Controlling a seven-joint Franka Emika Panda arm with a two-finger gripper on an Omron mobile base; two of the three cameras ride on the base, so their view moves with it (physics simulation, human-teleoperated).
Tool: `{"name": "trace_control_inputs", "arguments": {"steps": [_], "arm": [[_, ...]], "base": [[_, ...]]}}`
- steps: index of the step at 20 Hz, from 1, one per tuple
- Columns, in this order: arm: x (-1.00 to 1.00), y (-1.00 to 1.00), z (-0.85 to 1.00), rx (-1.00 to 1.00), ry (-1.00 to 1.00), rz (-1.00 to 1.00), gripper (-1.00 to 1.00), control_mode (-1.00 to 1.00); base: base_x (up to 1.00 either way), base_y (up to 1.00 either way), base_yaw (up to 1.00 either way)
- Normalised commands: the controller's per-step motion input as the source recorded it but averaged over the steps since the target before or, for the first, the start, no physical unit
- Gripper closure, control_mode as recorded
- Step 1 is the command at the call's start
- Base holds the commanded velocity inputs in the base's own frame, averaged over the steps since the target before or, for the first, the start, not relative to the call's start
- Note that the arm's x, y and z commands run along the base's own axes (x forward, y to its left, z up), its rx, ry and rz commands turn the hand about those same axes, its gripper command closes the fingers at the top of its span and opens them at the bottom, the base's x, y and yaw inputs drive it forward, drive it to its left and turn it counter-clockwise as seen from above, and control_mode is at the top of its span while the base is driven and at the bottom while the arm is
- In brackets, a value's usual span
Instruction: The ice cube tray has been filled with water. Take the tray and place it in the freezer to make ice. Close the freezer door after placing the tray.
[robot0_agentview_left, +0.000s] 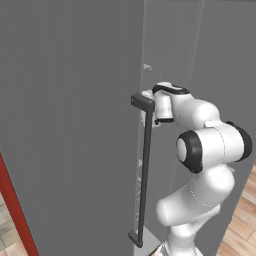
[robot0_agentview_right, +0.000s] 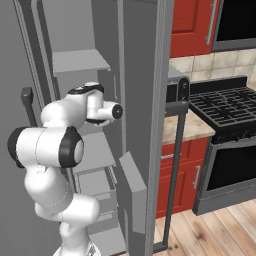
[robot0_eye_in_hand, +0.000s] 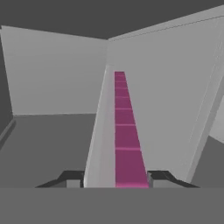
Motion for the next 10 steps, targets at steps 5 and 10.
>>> {"name": "trace_control_inputs", "arguments": {"steps": [5,10], "arm": [[0.08,0.03,0.00,0.00,0.00,0.00,-1.00,-1.00],[-0.14,-0.08,0.02,0.00,0.05,-0.04,-1.00,-1.00]], "base": [[0.00,0.00,0.00],[0.00,0.00,0.00]]}}
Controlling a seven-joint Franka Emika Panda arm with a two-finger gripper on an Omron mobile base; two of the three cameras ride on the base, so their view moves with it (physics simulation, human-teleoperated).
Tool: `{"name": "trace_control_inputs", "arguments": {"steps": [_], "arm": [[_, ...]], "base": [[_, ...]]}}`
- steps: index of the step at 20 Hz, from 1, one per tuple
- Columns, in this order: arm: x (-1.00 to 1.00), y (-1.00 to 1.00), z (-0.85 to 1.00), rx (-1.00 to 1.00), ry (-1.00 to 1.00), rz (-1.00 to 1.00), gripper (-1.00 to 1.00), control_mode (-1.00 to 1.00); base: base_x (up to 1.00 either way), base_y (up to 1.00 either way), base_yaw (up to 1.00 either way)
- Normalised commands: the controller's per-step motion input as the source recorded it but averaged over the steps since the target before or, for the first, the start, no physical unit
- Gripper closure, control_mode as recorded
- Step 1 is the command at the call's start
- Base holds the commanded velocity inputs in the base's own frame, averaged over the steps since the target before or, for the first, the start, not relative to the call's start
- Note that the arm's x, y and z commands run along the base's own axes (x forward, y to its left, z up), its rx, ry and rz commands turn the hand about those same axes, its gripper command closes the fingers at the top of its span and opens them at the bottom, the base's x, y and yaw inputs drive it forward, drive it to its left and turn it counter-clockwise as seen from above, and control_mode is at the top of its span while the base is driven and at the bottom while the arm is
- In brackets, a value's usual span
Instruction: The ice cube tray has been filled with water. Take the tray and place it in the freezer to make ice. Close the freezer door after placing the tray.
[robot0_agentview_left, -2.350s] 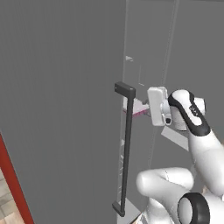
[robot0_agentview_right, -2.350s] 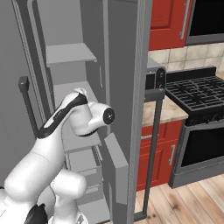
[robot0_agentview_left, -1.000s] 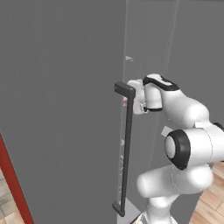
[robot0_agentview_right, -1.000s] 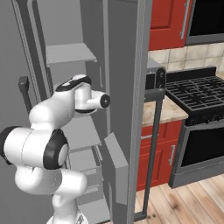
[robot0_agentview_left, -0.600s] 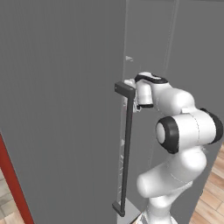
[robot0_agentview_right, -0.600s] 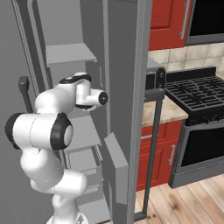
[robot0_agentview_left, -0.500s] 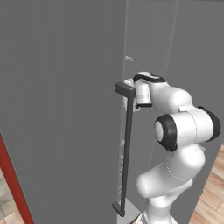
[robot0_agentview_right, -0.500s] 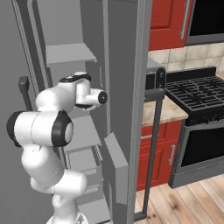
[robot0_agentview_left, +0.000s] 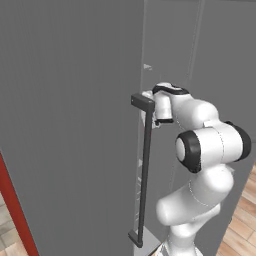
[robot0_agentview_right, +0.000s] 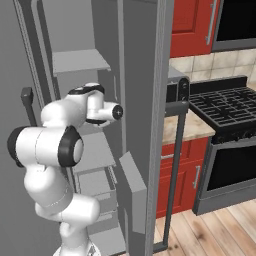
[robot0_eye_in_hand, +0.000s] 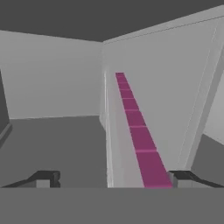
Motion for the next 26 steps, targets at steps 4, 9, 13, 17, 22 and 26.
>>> {"name": "trace_control_inputs", "arguments": {"steps": [4,9,13,17,22,26], "arm": [[-0.47,-0.26,0.11,0.00,0.09,-0.07,-1.00,-1.00],[-0.25,-0.01,0.35,-0.02,0.21,-0.11,-1.00,-1.00],[0.05,0.18,0.63,-0.08,0.34,-0.12,-1.00,-1.00],[0.03,0.06,0.44,-0.07,0.38,-0.10,-1.00,-1.00],[0.08,0.00,0.10,-0.07,0.34,-0.06,-1.00,-1.00],[0.13,-0.07,-0.01,-0.10,0.28,-0.03,-1.00,-1.00]], "base": [[0.00,0.00,0.00],[0.00,0.00,0.00],[0.00,0.00,0.00],[0.00,0.00,0.00],[0.00,0.00,0.00],[0.00,0.00,0.00]]}}
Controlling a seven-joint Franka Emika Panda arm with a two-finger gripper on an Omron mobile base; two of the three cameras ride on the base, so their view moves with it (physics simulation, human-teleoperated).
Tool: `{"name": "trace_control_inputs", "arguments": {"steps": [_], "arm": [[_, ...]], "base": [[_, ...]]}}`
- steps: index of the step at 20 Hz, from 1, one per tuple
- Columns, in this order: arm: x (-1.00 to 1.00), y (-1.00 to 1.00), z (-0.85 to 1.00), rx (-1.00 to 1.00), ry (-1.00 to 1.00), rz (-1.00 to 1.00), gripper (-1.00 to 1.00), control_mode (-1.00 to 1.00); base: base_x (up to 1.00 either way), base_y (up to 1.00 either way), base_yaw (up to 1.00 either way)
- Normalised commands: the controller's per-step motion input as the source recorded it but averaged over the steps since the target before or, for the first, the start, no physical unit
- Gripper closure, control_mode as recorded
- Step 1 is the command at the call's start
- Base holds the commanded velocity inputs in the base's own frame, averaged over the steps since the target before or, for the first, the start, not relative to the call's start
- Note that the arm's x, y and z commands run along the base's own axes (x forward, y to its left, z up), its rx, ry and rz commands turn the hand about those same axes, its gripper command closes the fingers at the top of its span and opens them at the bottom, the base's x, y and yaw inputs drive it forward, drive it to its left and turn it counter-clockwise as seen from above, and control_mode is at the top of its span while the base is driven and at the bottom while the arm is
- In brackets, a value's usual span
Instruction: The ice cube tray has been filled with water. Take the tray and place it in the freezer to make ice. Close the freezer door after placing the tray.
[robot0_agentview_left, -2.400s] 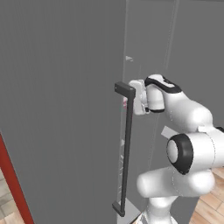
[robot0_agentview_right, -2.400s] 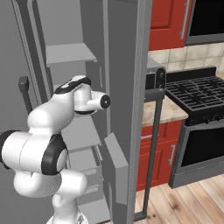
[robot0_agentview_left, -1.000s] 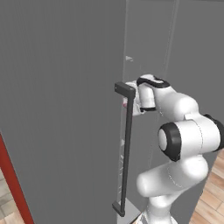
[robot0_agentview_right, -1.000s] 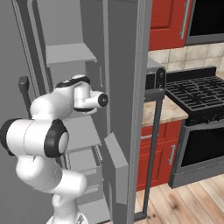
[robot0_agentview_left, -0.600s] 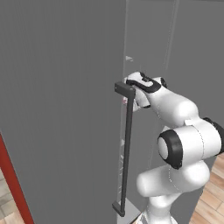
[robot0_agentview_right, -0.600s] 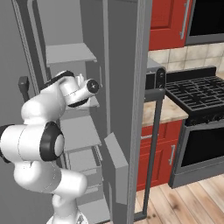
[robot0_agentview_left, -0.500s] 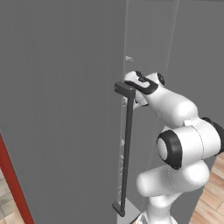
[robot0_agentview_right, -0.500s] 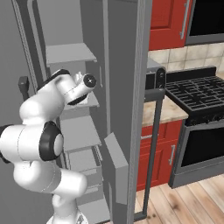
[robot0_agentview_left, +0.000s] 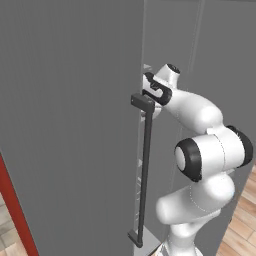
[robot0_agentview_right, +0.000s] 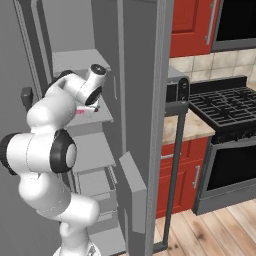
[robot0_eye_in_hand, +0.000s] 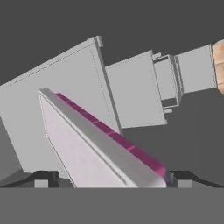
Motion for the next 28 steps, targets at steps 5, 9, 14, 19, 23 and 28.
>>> {"name": "trace_control_inputs", "arguments": {"steps": [5,9,14,19,23,28], "arm": [[0.22,-0.06,-0.24,-0.11,0.23,-0.01,-1.00,-1.00],[0.25,0.00,-0.47,-0.12,0.13,0.00,-1.00,-1.00],[0.25,0.00,-0.62,-0.14,0.00,0.00,-1.00,-1.00],[0.17,0.00,-0.35,-0.06,0.00,0.00,-1.00,-1.00],[0.21,0.00,-0.20,0.00,0.00,0.00,-1.00,-1.00],[0.33,-0.01,-0.18,0.00,-0.01,0.00,-1.00,-1.00]], "base": [[0.00,0.00,0.00],[0.00,0.00,0.00],[0.00,0.00,0.00],[0.00,0.00,0.00],[0.00,0.00,0.00],[0.00,0.00,0.00]]}}
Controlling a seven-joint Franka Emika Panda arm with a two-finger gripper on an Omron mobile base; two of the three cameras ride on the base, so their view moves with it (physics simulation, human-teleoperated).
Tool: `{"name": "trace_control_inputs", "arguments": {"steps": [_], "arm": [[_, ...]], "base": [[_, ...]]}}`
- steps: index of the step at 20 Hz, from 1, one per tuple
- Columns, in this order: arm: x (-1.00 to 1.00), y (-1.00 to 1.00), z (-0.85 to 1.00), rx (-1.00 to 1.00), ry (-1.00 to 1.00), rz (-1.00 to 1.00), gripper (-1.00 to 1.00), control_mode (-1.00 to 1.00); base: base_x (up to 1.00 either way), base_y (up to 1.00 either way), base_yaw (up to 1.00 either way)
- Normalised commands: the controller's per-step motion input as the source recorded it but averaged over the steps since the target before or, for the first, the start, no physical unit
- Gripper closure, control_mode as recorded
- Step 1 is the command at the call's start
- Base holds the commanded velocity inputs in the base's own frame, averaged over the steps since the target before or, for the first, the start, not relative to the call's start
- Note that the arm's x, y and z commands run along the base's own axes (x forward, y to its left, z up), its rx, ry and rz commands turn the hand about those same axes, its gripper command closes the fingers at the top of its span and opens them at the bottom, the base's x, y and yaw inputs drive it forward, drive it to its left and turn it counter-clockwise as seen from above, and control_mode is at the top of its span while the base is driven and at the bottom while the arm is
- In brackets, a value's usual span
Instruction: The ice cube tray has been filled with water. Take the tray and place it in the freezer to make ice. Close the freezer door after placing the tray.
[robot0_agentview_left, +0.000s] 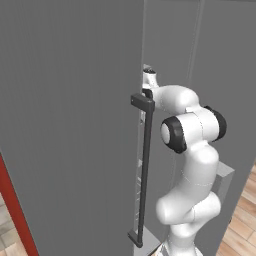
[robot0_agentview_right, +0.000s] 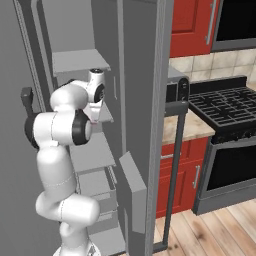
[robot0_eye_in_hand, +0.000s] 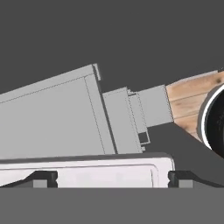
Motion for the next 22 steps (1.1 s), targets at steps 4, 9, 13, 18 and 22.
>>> {"name": "trace_control_inputs", "arguments": {"steps": [4,9,13,18,22], "arm": [[0.13,-0.18,-0.08,0.00,-0.10,0.00,-1.00,-1.00],[-0.28,-0.16,0.00,0.00,-0.15,0.00,-1.00,-1.00],[-0.89,-0.09,0.01,0.00,-0.30,0.03,-1.00,-1.00],[-1.00,0.00,0.00,0.00,-0.40,0.07,-1.00,-1.00],[-1.00,-0.23,0.04,0.00,-0.31,0.07,-1.00,-1.00]], "base": [[0.00,0.00,0.00],[0.00,0.00,0.00],[0.00,0.00,0.00],[0.00,0.00,0.00],[0.00,0.00,0.00]]}}
